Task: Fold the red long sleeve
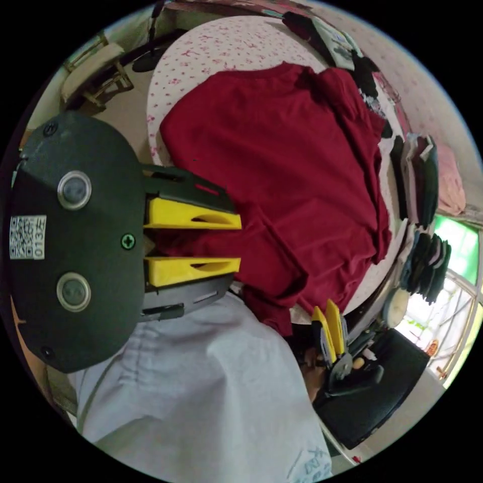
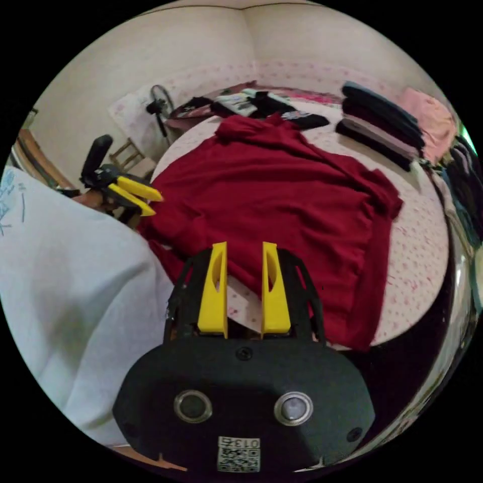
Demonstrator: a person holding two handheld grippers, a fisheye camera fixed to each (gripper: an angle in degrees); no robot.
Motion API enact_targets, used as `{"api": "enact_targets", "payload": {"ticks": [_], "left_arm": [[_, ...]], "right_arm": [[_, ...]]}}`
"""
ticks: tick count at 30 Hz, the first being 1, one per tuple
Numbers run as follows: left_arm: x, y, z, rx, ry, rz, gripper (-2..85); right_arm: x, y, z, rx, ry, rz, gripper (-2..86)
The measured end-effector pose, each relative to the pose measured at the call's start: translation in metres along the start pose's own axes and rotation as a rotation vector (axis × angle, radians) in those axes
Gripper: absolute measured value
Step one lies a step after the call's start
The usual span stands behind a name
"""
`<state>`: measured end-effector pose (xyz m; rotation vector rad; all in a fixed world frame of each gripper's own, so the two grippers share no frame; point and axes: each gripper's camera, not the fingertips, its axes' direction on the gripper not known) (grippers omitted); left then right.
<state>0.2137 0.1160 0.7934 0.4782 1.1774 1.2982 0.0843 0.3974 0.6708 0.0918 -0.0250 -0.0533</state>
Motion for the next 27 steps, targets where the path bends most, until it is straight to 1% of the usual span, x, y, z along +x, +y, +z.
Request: {"api": "enact_targets", "payload": {"ticks": [2, 4, 6, 8, 10, 12, 14, 15, 16, 17, 18, 19, 20, 22, 24, 25, 26, 27], "left_arm": [[0.004, -0.005, 0.018, -0.056, 0.014, 0.025, 1.1], [0.011, -0.008, 0.029, -0.101, 0.006, 0.061, 0.4], [0.021, -0.007, 0.03, -0.128, 0.032, 0.127, -0.1], [0.028, -0.002, 0.024, -0.137, 0.053, 0.175, -0.1], [0.03, 0.007, 0.026, -0.19, 0.056, 0.201, 0.0], [0.027, 0.024, 0.044, -0.281, -0.01, 0.192, 0.4], [0.025, 0.032, 0.051, -0.302, 0.013, 0.161, 1.1], [0.023, 0.034, 0.044, -0.254, 0.035, 0.134, 1.7], [0.021, 0.035, 0.039, -0.216, 0.043, 0.112, 3.2], [0.015, 0.035, 0.026, -0.133, 0.056, 0.06, 6.3], [0.008, 0.032, 0.014, -0.053, 0.057, 0.01, 9.2], [0.005, 0.031, 0.009, -0.018, 0.054, -0.018, 10.6], [-0.001, 0.025, 0.004, 0.029, 0.051, -0.058, 11.1], [-0.003, 0.013, 0.012, 0.025, 0.045, -0.056, 10.8], [0.006, -0.006, 0.041, -0.067, 0.019, -0.015, 7.2], [0.009, -0.01, 0.05, -0.101, 0.007, 0.005, 6.2], [0.016, -0.016, 0.067, -0.167, -0.027, 0.037, 4.0], [0.023, -0.019, 0.073, -0.164, -0.07, 0.067, 3.2]], "right_arm": [[-0.009, -0.011, 0.019, -0.086, -0.085, -0.071, 8.2], [-0.017, -0.02, 0.042, -0.236, -0.187, -0.141, 2.4], [-0.018, -0.021, 0.054, -0.355, -0.206, -0.163, 1.3], [-0.014, -0.02, 0.041, -0.314, -0.235, -0.164, 0.8], [-0.003, -0.012, 0.021, -0.273, -0.306, -0.178, 0.5], [0.007, -0.003, 0.016, -0.31, -0.311, -0.163, 0.4], [0.018, 0.01, 0.018, -0.386, -0.315, -0.137, 0.5], [0.024, 0.019, 0.02, -0.452, -0.279, -0.128, 0.7], [0.029, 0.027, 0.013, -0.448, -0.259, -0.117, 1.1], [0.032, 0.029, 0.008, -0.42, -0.254, -0.097, 1.4], [0.042, 0.033, -0.006, -0.339, -0.235, -0.023, 2.2], [0.054, 0.037, -0.019, -0.243, -0.181, 0.078, 4.8], [0.06, 0.04, -0.026, -0.196, -0.142, 0.133, 6.1], [0.084, 0.052, -0.044, -0.047, 0.099, 0.396, 10.6], [0.096, 0.062, -0.047, -0.02, 0.258, 0.55, 10.8], [0.1, 0.066, -0.044, -0.035, 0.326, 0.588, 10.4], [0.102, 0.068, -0.04, -0.045, 0.35, 0.599, 9.4], [0.105, 0.071, -0.032, -0.087, 0.351, 0.611, 7.2]]}}
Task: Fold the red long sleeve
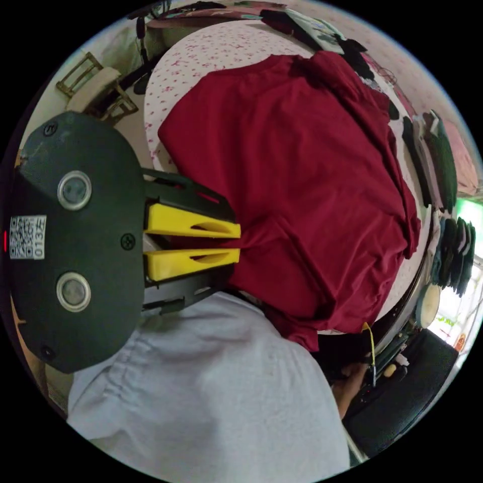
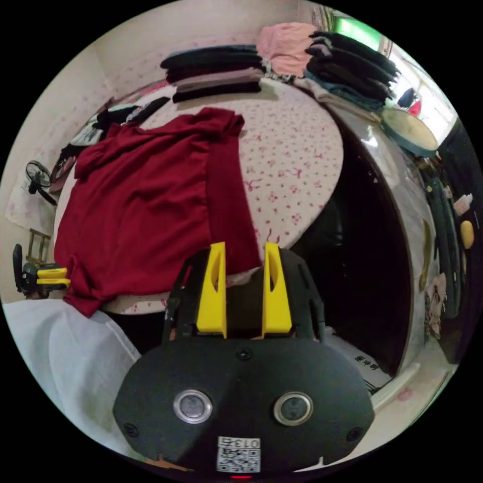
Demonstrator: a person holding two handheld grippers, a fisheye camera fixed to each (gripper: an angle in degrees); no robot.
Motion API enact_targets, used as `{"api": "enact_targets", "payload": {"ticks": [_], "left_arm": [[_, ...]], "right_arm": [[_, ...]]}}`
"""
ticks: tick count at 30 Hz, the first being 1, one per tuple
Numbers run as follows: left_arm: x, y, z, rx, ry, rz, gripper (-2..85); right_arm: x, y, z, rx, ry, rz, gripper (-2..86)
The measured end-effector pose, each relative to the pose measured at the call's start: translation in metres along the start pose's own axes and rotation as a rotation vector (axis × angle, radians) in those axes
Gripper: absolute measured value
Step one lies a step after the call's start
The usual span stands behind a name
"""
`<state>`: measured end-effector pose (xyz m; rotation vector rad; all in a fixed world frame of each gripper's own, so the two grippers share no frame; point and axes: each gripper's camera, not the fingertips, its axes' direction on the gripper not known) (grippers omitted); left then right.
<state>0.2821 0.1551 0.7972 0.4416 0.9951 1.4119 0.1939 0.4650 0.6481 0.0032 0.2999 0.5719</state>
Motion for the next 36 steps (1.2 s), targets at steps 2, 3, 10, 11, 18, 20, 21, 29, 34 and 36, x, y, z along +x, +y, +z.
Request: {"api": "enact_targets", "payload": {"ticks": [2, 3, 10, 11, 18, 20, 21, 29, 34, 36], "left_arm": [[0.005, -0.003, -0.001, -0.013, -0.015, 0.036, 2.4], [0.009, -0.002, -0.005, -0.012, -0.025, 0.061, 2.1], [0.008, 0.024, -0.003, 0.009, 0.006, 0.059, 3.6], [0.002, 0.025, -0.002, -0.027, 0.026, 0.027, 4.0], [-0.068, 0.043, -0.046, 0.211, -0.079, -0.347, 1.0], [-0.081, 0.031, -0.034, 0.162, -0.143, -0.402, 0.8], [-0.085, 0.02, -0.027, 0.137, -0.177, -0.411, 0.7], [-0.093, -0.005, 0.001, 0.05, -0.303, -0.412, -0.1], [-0.102, 0.011, -0.013, 0.079, -0.236, -0.499, 0.3], [-0.088, 0.014, -0.03, 0.125, -0.26, -0.456, 1.4]], "right_arm": [[0.001, 0.001, 0.013, -0.089, -0.044, -0.022, 3.4], [0.001, 0.004, 0.009, -0.076, -0.036, -0.028, 2.6], [0.042, 0.03, -0.004, -0.057, -0.111, 0.074, 2.5], [0.045, 0.032, -0.002, -0.073, -0.124, 0.086, 2.9], [0.048, 0.025, -0.038, 0.172, 0.011, 0.066, 8.2], [0.038, 0.009, -0.024, 0.127, -0.01, 0.017, 8.4], [0.031, -0.001, -0.015, 0.107, -0.019, -0.023, 8.3], [0.027, -0.027, 0.007, -0.015, -0.02, -0.1, 2.3], [0.077, -0.003, -0.002, 0.04, -0.178, 0.093, 4.6], [0.082, 0.003, -0.014, 0.093, -0.201, 0.108, 7.4]]}}
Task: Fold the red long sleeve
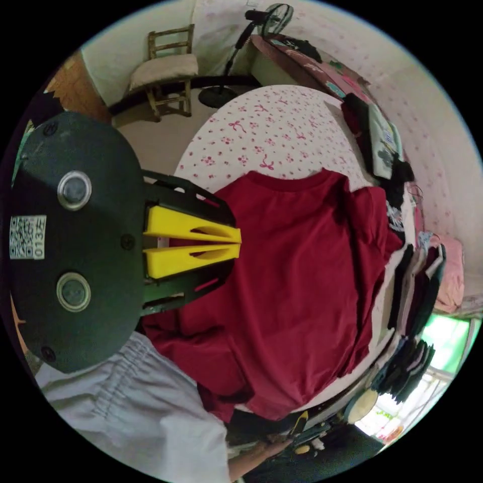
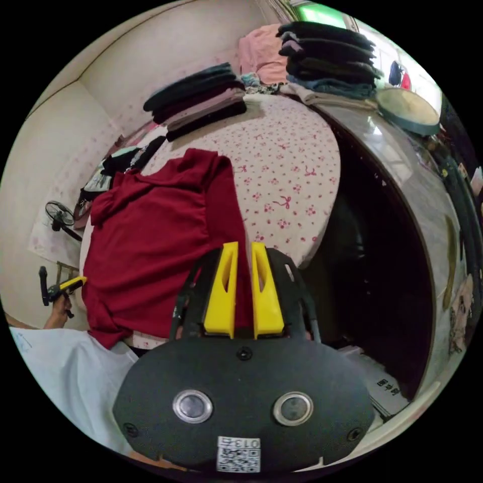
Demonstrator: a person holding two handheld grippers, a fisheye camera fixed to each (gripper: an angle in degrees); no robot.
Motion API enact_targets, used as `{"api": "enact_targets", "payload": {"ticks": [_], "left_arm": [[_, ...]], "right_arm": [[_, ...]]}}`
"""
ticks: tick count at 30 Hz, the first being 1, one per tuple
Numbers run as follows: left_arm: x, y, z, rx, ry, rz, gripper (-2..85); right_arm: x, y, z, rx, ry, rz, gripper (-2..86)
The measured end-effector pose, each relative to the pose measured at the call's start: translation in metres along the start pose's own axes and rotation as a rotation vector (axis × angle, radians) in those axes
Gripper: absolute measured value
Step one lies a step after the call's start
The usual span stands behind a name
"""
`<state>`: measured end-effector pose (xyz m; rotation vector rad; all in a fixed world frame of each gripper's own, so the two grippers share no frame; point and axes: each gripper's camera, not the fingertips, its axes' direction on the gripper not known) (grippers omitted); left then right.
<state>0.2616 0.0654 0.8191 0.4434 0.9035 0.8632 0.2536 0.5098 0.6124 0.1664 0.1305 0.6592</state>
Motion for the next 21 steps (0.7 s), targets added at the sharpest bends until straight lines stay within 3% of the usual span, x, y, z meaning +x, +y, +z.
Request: {"api": "enact_targets", "payload": {"ticks": [3, 6, 11, 13, 14, 18, 21], "left_arm": [[0.024, 0.008, -0.032, 0.086, 0.161, 0.138, 6.3], [0.057, 0.014, -0.041, 0.043, 0.325, 0.291, 8.0], [0.086, 0.026, -0.021, -0.106, 0.319, 0.379, 2.2], [0.094, 0.03, -0.027, -0.102, 0.313, 0.437, 1.4], [0.096, 0.031, -0.031, -0.121, 0.309, 0.488, 1.2], [0.088, 0.041, -0.052, -0.159, 0.445, 0.598, 0.8], [0.075, 0.047, -0.065, -0.161, 0.428, 0.619, 1.1]], "right_arm": [[-0.017, 0.01, -0.028, 0.091, 0.039, -0.067, 8.8], [-0.05, 0.027, -0.033, 0.049, -0.018, -0.266, 8.7], [-0.1, 0.059, -0.007, -0.094, -0.056, -0.518, 6.4], [-0.114, 0.07, 0.018, -0.268, 0.05, -0.608, 2.2], [-0.116, 0.072, 0.015, -0.196, 0.041, -0.632, 1.8], [-0.114, 0.077, 0.016, -0.285, 0.066, -0.685, 0.7], [-0.107, 0.081, 0.008, -0.308, 0.023, -0.717, 0.7]]}}
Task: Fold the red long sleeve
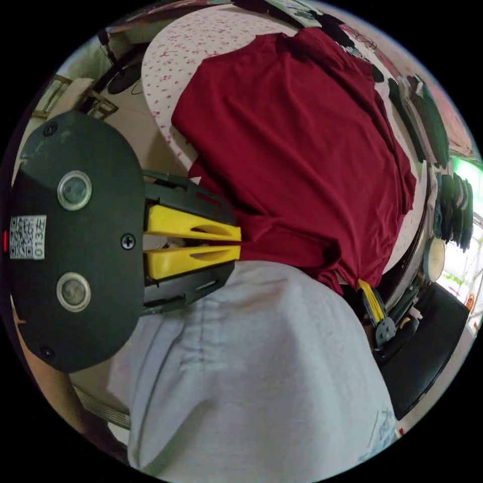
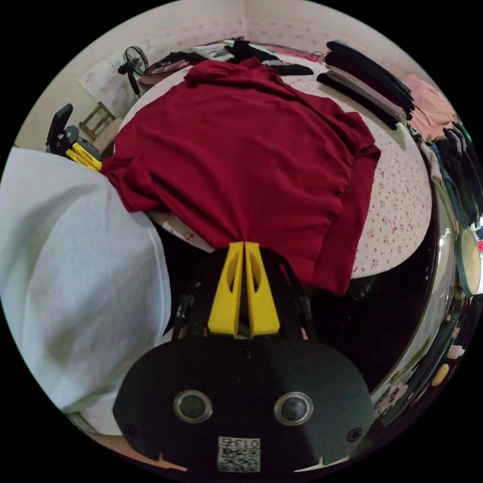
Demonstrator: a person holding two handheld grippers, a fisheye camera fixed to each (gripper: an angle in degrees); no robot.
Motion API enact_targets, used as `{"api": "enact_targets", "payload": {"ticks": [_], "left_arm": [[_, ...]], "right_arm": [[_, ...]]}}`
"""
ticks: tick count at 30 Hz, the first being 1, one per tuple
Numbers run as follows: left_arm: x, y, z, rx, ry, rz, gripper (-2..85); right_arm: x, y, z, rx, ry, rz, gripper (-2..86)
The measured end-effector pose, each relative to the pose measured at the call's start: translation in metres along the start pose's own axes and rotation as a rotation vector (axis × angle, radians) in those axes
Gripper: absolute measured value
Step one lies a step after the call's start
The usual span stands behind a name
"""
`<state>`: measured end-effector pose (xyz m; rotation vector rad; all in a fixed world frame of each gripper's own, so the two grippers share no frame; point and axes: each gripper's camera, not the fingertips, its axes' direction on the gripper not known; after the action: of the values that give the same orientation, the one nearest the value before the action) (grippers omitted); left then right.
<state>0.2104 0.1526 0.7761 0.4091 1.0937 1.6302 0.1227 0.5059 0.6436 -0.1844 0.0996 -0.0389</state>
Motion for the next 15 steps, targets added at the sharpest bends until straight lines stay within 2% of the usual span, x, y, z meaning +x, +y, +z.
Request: {"api": "enact_targets", "payload": {"ticks": [2, 4, 6, 7, 9, 11, 15], "left_arm": [[-0.007, 0.006, -0.018, 0.0, -0.007, -0.024, 1.5], [-0.018, 0.017, -0.047, 0.106, 0.017, -0.068, 2.5], [-0.046, 0.042, -0.079, 0.237, -0.043, -0.249, 5.6], [-0.055, 0.05, -0.083, 0.251, -0.08, -0.331, 6.6], [-0.089, 0.081, -0.088, 0.277, -0.189, -0.669, 10.0], [-0.102, 0.097, -0.085, 0.291, -0.191, -0.817, 12.5], [-0.109, 0.094, -0.07, 0.211, -0.169, -0.876, 11.5]], "right_arm": [[0.007, 0.006, -0.005, 0.012, -0.015, 0.041, 1.1], [0.02, 0.019, -0.019, 0.11, 0.068, 0.168, 2.2], [0.037, 0.031, -0.028, 0.18, 0.125, 0.343, 5.1], [0.05, 0.039, -0.03, 0.211, 0.139, 0.463, 6.2], [0.065, 0.05, -0.028, 0.236, 0.124, 0.595, 7.6], [0.076, 0.06, -0.022, 0.24, 0.116, 0.69, 8.7], [0.091, 0.074, -0.003, 0.227, -0.009, 0.81, 8.5]]}}
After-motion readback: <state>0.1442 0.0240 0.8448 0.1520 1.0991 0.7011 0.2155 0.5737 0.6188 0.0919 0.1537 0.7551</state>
